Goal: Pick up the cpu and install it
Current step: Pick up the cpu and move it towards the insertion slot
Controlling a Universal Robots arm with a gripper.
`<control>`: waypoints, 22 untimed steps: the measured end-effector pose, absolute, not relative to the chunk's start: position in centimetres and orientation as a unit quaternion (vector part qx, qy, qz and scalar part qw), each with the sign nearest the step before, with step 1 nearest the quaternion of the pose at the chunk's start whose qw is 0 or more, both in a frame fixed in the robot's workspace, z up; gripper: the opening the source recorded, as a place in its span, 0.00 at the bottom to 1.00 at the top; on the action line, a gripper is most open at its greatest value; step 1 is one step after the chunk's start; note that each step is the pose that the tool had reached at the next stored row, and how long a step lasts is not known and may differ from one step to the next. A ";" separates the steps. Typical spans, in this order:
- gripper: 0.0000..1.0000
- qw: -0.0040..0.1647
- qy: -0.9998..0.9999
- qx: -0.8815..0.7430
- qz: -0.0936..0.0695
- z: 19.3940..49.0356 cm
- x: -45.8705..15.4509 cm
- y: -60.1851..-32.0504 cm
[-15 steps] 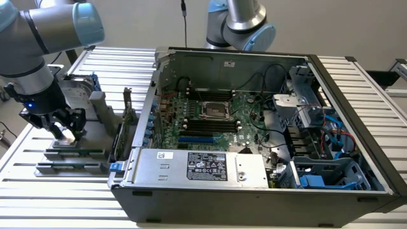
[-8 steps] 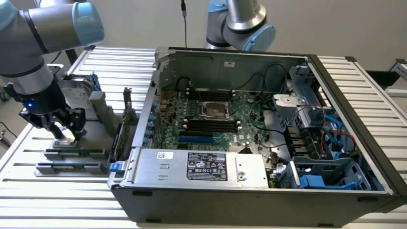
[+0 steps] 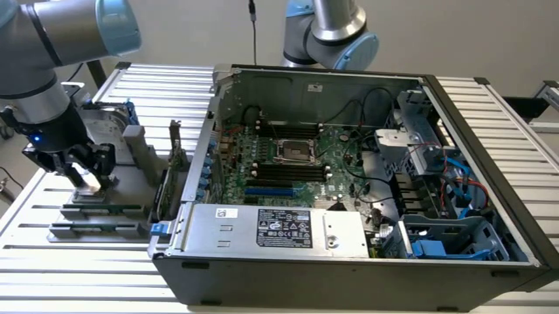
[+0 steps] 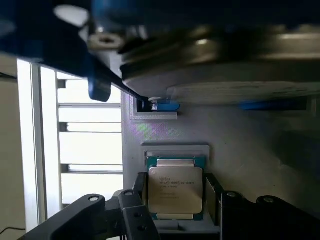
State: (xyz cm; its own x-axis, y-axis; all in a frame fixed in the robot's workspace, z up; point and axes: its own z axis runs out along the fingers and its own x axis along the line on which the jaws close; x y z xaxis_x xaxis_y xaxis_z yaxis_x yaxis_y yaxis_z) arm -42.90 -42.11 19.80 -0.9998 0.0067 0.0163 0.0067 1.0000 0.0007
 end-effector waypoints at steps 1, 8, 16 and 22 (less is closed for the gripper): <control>0.55 0.008 -1.000 -0.003 0.000 20.0 -42.9 -42.1; 0.55 0.008 -1.000 -0.003 0.000 22.5 -42.9 -42.1; 0.55 0.008 -1.000 -0.003 0.000 26.1 -42.9 -42.1; 0.55 0.008 -1.000 0.001 0.000 28.8 -42.4 -42.1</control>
State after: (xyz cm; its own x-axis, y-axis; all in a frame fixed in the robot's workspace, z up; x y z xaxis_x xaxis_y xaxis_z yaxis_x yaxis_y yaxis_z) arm -42.36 -42.12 28.80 -0.9999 -0.0017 0.0165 -0.0017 1.0000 0.0008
